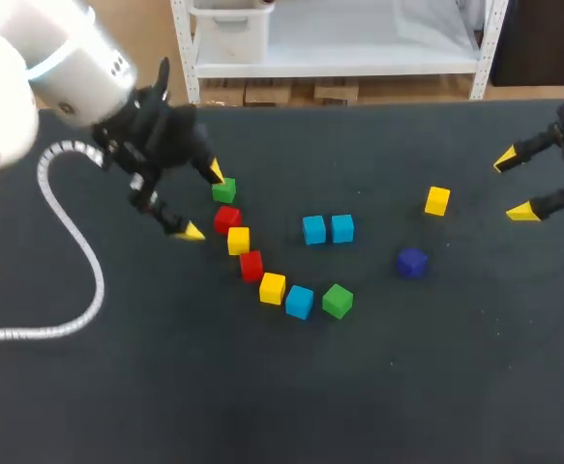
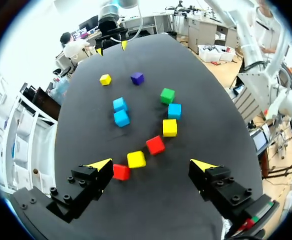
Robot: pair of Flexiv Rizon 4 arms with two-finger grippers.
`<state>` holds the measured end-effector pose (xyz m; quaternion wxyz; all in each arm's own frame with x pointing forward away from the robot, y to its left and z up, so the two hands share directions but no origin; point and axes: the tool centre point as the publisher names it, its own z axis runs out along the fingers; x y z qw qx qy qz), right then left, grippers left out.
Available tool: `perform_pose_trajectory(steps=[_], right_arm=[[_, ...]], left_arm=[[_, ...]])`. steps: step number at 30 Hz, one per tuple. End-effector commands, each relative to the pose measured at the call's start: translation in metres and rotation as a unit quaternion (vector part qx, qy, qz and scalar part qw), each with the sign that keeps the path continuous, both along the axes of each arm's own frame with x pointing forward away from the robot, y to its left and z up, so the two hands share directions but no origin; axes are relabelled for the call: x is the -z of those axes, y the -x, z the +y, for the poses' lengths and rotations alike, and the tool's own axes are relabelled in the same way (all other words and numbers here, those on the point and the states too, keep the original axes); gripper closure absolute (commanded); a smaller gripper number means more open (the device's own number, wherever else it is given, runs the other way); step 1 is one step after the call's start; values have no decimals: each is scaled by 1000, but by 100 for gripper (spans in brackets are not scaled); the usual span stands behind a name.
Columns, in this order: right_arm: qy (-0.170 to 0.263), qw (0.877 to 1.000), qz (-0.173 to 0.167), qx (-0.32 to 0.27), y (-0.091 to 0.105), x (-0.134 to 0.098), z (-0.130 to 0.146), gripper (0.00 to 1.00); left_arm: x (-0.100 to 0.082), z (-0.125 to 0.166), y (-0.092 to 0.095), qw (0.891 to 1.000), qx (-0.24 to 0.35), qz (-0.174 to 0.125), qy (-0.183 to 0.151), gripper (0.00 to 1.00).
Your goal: Place the blue cubes, place green cubes on the blue cubes, place the yellow cubes on the green cubes, then place the red cubes on the yellow cubes, and place purple cube on the red cubes.
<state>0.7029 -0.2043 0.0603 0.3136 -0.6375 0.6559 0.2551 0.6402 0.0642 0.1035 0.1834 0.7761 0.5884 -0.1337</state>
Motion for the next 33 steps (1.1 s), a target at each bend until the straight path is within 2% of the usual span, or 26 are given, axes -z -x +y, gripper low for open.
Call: perform_pose_trajectory(steps=[1, 6, 8, 15, 19, 25, 33], right_arm=[[0, 1000, -1, 1, 1, 0, 0, 0], [0, 1000, -1, 1, 1, 0, 0, 0], [0, 1000, -1, 1, 1, 0, 0, 0], [0, 1000, -1, 1, 1, 0, 0, 0], [0, 1000, -1, 1, 1, 0, 0, 0], [0, 1000, -1, 1, 1, 0, 0, 0], [0, 1000, -1, 1, 1, 0, 0, 0]], left_arm=[[9, -21, 24, 1000, -14, -23, -6, 0], [12, -57, 44, 999, 15, -27, -18, 0], [13, -70, 52, 999, 25, -21, -16, 0], [26, -103, 70, 998, 56, 2, -44, 0], [38, -112, 78, 997, 59, 6, -45, 0], [61, -122, 86, 996, 59, 11, -65, 0], [79, -123, 88, 996, 48, 5, -80, 0]])
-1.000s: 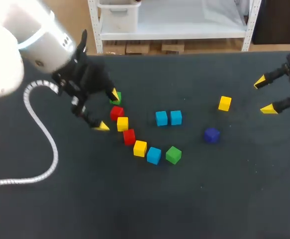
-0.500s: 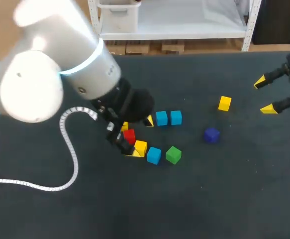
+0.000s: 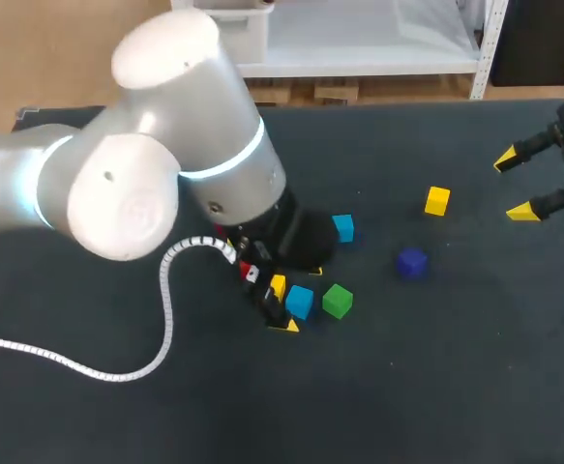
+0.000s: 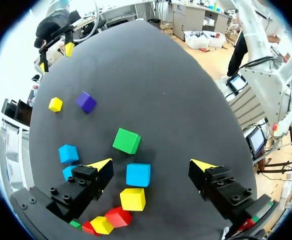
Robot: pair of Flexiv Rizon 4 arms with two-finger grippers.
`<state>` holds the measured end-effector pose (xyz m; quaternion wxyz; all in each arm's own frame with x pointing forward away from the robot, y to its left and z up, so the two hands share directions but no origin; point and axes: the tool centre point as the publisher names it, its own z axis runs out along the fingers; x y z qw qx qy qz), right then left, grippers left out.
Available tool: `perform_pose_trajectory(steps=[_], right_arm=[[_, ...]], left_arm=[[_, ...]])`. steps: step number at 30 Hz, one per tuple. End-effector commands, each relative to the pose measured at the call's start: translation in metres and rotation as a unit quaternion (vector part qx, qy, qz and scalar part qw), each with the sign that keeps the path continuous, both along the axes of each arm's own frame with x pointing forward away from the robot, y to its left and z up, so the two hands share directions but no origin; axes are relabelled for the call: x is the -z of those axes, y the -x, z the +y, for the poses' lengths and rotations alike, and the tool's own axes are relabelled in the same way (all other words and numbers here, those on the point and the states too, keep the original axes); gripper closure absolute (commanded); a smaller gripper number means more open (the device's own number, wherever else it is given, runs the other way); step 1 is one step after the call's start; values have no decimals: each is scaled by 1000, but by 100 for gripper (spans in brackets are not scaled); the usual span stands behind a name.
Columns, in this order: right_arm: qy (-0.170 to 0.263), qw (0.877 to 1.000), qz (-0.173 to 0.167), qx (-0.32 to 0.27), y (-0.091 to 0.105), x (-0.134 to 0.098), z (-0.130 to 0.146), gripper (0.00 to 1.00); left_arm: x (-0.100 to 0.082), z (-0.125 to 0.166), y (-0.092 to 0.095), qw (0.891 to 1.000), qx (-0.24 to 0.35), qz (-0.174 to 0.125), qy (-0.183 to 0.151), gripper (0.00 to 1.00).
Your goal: Place the blue cubes, place green cubes on the blue cubes, place the yellow cubes on the green cubes, then place the red cubes on the yellow cubes, and place purple cube on the red cubes.
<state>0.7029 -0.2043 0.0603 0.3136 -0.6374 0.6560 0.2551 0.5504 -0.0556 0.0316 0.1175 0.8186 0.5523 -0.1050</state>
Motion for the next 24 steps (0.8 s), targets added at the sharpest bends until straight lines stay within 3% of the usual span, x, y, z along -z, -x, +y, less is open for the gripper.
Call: perform_pose_trajectory(steps=[1, 11, 18, 21, 24], right_arm=[[0, 1000, -1, 1, 1, 0, 0, 0], [0, 1000, -1, 1, 1, 0, 0, 0], [0, 1000, -1, 1, 1, 0, 0, 0], [0, 1000, -1, 1, 1, 0, 0, 0], [0, 1000, -1, 1, 1, 0, 0, 0]], left_arm=[[9, -1, -3, 1000, -13, -5, -12, 0], [20, 11, -13, 998, -49, -9, -39, 0], [23, 6, -11, 998, -42, -9, -41, 6], [25, 4, -12, 998, -39, -9, -39, 10], [26, 3, -15, 998, -39, -11, -39, 24]])
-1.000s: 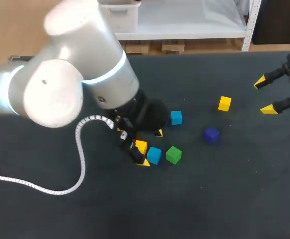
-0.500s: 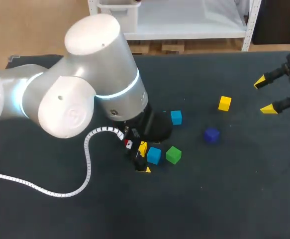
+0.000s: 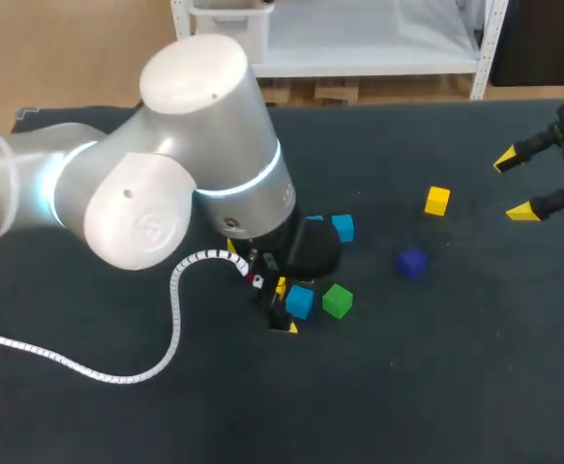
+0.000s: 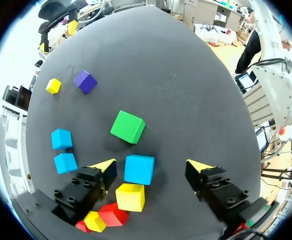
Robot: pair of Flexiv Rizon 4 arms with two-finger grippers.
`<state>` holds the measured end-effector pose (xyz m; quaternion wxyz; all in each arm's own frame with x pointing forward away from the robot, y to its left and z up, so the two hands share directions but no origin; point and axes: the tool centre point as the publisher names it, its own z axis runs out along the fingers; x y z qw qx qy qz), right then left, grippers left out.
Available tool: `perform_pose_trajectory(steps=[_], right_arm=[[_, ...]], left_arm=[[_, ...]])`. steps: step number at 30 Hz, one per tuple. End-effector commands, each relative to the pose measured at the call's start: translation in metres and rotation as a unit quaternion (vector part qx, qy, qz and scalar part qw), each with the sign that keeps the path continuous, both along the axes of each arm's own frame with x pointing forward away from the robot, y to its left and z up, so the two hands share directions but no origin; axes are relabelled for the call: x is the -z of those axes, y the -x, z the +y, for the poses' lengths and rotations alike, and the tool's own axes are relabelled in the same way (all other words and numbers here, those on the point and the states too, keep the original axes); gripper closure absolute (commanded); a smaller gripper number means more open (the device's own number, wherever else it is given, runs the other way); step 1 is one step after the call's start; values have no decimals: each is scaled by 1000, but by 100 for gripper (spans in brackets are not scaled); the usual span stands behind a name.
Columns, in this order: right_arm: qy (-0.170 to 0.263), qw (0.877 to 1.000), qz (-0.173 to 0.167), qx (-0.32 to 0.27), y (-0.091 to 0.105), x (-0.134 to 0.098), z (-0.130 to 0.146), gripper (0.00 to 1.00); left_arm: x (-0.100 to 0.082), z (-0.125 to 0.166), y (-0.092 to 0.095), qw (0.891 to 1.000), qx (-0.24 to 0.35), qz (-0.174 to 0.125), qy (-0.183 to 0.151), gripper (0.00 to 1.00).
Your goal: Place the blue cubes, place green cubes on the blue cubes, place the yellow cubes on the green cubes, then place the red cubes on the yellow cubes, and place purple cube on the red cubes.
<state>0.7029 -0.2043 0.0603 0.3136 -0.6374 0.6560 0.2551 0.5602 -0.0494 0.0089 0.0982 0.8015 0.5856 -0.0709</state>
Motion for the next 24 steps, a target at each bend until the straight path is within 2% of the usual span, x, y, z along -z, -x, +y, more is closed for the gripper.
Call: perform_pose_trajectory(steps=[1, 3, 4, 12, 15, 16, 17, 19, 20, 24], right_arm=[[0, 1000, -1, 1, 1, 0, 0, 0], [0, 1000, -1, 1, 1, 0, 0, 0], [0, 1000, -1, 1, 1, 0, 0, 0], [0, 1000, -1, 1, 1, 0, 0, 0], [0, 1000, -1, 1, 1, 0, 0, 0], [0, 1000, -1, 1, 1, 0, 0, 0], [0, 1000, -1, 1, 1, 0, 0, 0], [0, 1000, -1, 1, 1, 0, 0, 0], [0, 1000, -1, 1, 1, 0, 0, 0], [0, 1000, -1, 1, 1, 0, 0, 0]], left_arm=[[3, -3, -7, 1000, 1, -2, -6, 26], [3, -2, -9, 1000, 0, -7, -13, 44], [4, -2, -9, 1000, 1, -9, -17, 48], [8, 1, -10, 1000, 1, -7, -24, 45], [7, 0, -10, 1000, 2, -7, -23, 53], [7, 0, -10, 1000, 2, -7, -23, 56], [7, 0, -10, 1000, 1, -7, -23, 73], [7, 0, -12, 1000, 0, -8, -24, 96], [6, 0, -12, 1000, 1, -10, -24, 100], [-3, 2, -15, 1000, 1, -16, -24, 100]])
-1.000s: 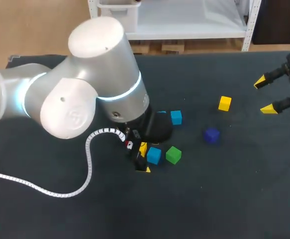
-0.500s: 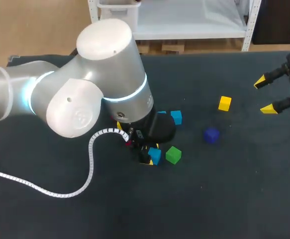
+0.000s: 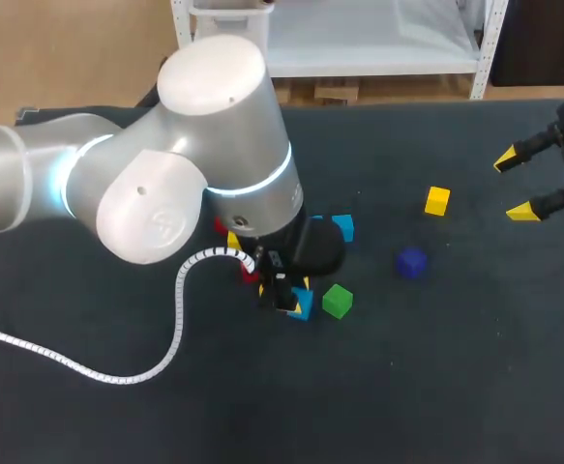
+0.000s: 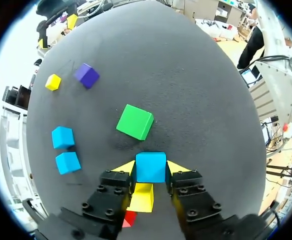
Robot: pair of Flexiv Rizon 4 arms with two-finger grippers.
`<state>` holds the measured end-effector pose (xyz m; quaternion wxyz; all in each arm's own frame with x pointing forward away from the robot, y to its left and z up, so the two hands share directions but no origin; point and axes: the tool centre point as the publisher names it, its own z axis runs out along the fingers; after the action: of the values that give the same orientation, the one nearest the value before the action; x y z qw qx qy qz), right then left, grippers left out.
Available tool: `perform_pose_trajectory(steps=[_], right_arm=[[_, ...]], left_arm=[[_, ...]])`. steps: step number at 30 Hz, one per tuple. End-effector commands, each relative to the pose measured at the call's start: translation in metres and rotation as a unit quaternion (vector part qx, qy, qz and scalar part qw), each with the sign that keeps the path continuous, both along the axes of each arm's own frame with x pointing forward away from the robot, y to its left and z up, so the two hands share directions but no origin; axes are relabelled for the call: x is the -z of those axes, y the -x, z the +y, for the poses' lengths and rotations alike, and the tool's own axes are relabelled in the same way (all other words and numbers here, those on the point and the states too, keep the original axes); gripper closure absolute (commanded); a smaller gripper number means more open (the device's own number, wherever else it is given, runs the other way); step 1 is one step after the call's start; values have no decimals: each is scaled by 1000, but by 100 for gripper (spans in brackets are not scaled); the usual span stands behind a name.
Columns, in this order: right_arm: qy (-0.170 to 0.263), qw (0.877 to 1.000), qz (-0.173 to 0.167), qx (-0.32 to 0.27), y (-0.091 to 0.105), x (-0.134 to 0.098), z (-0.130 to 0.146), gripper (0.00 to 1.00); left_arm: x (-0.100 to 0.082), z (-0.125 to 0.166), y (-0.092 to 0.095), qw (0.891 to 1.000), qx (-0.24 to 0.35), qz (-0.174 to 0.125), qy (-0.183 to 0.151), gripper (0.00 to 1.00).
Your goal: Place the blue cubes, place green cubes on the blue cubes, place the yellow cubes on the green cubes, then place the red cubes on the yellow cubes, and place purple cube on the red cubes.
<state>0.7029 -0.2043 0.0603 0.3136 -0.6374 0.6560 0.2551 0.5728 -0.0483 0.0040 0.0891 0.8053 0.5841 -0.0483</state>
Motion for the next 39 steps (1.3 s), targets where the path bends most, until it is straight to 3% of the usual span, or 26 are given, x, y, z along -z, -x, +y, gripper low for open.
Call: perform_pose_trajectory(steps=[1, 9, 15, 26, 39], right_arm=[[0, 1000, -1, 1, 1, 0, 0, 0], [0, 1000, -1, 1, 1, 0, 0, 0], [0, 1000, -1, 1, 1, 0, 0, 0], [0, 1000, -1, 1, 1, 0, 0, 0], [0, 1000, -1, 1, 1, 0, 0, 0]], left_arm=[[-11, 2, -4, 1000, -2, -4, -3, 100], [-47, 3, -29, 999, -15, -27, 11, 100], [-58, 5, -60, 998, -40, -44, -1, 100], [-40, 16, -97, 994, -93, -54, -2, 100], [-25, 27, -117, 990, -130, -44, 13, 100]])
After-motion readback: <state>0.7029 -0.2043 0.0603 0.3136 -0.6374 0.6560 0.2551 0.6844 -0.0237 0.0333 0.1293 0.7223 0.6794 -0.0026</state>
